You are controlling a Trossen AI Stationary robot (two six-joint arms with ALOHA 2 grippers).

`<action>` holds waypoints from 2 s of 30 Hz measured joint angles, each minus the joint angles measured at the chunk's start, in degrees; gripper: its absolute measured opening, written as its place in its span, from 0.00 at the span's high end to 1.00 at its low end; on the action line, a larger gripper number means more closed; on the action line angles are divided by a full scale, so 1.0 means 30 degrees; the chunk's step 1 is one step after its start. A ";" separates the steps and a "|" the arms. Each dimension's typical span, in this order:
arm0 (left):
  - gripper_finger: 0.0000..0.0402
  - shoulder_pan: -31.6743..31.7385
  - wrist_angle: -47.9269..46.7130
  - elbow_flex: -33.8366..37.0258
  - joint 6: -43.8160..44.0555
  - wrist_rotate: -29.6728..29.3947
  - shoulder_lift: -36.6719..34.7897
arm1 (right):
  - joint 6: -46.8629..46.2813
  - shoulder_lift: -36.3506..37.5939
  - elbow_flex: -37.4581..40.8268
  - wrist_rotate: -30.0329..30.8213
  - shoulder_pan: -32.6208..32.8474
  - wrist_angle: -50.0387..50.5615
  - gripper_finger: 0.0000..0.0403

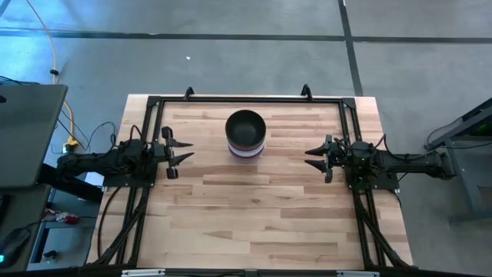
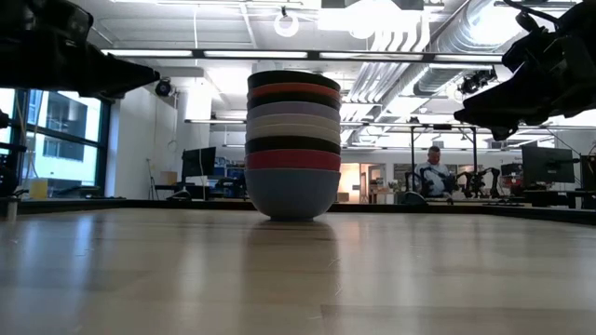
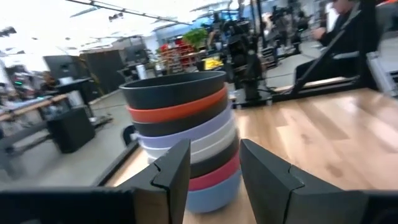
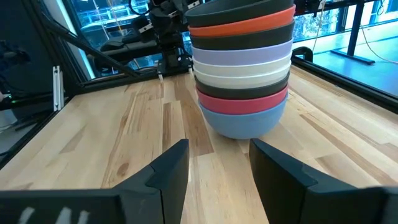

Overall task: Nest bowls inside each other
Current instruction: Return to Home Position

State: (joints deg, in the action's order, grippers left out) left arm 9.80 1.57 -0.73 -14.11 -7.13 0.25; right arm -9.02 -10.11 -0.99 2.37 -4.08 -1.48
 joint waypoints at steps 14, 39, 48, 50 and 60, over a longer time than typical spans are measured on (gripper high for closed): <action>0.69 -0.0020 -0.0171 0.0000 0.3937 0.1665 0.0000 | 0.0153 0.0000 0.0000 0.0007 0.0000 0.0000 0.60; 0.68 -0.0020 -0.0221 0.0000 0.4144 0.1665 0.0000 | -0.0771 0.0002 0.0000 -0.0075 0.0000 0.0028 0.62; 0.68 -0.0020 -0.0221 0.0000 0.4144 0.1665 0.0000 | 0.1787 0.0004 0.0000 -0.1067 -0.0007 0.0153 0.98; 0.68 -0.0020 -0.0221 0.0000 0.4144 0.1665 0.0000 | 0.2118 0.0001 0.0000 -0.1064 0.0000 0.0153 0.96; 0.68 -0.0020 -0.0221 0.0000 0.4144 0.1665 0.0000 | 0.2164 0.0006 0.0000 -0.1013 -0.0004 0.0175 0.84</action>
State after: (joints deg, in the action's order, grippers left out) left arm 9.74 0.91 -0.73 -1.67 -2.13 0.25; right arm -2.52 -10.09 -0.99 -0.67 -4.09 -0.95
